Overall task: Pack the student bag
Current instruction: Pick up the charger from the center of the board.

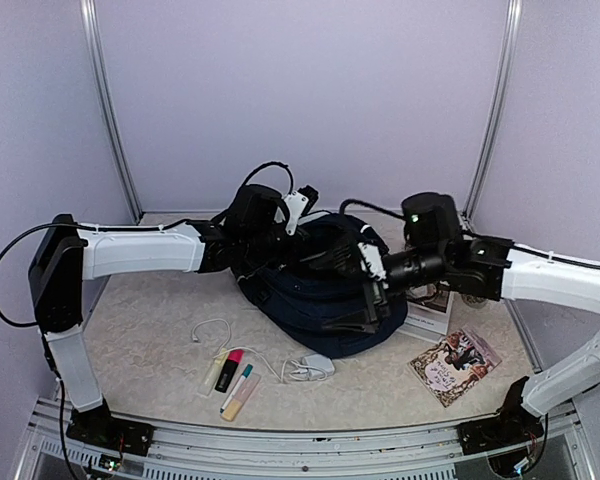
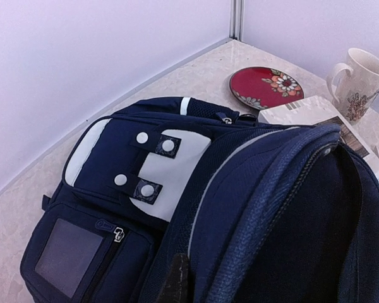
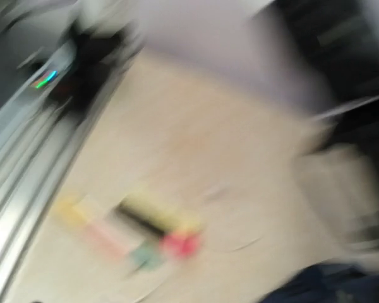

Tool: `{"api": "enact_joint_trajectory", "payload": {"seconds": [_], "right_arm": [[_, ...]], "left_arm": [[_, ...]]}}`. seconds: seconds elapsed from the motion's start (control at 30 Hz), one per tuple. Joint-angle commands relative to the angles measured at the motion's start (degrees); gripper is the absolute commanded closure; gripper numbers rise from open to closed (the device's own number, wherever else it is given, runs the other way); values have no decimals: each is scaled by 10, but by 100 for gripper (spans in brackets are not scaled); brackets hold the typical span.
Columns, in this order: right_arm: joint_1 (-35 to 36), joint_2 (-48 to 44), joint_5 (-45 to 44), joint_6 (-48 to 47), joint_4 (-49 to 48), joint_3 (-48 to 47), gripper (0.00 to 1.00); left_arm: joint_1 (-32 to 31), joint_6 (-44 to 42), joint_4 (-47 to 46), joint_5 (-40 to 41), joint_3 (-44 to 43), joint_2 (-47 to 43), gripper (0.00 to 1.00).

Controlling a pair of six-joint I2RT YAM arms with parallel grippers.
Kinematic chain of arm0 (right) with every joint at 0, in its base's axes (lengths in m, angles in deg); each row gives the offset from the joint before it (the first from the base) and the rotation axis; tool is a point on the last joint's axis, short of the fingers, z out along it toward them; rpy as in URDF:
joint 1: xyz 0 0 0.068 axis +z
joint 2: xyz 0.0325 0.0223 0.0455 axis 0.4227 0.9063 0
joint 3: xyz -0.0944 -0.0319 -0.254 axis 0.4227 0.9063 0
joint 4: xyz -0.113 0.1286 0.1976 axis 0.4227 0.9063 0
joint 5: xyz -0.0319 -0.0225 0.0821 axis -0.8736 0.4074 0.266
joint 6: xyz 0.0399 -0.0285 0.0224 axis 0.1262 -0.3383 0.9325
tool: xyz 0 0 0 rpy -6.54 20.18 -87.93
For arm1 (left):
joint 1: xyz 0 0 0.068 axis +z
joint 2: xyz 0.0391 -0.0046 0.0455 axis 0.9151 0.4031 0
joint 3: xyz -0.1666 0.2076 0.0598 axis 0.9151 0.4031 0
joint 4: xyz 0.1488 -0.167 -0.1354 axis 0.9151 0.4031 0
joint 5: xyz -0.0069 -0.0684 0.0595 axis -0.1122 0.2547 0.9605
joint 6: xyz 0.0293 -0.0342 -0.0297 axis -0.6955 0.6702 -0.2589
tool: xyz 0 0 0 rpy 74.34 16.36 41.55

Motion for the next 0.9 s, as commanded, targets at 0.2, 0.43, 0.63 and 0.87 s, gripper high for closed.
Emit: {"api": "enact_joint_trajectory", "payload": {"seconds": [0.2,0.43,0.63,0.87], "right_arm": [[101,206,-124,-115,209,-74,3],[107,321,-224,-130,274,-140,4],[107,378,-315,-131,305,-150,5],[108,397,-332,-125,304,-156,19]], "left_arm": [[20,8,-53,-37,-9,-24,100],[22,7,-54,-45,-9,-29,100],[22,2,-55,-41,0,-31,100],[22,0,-57,-44,-2,-28,100]]}}
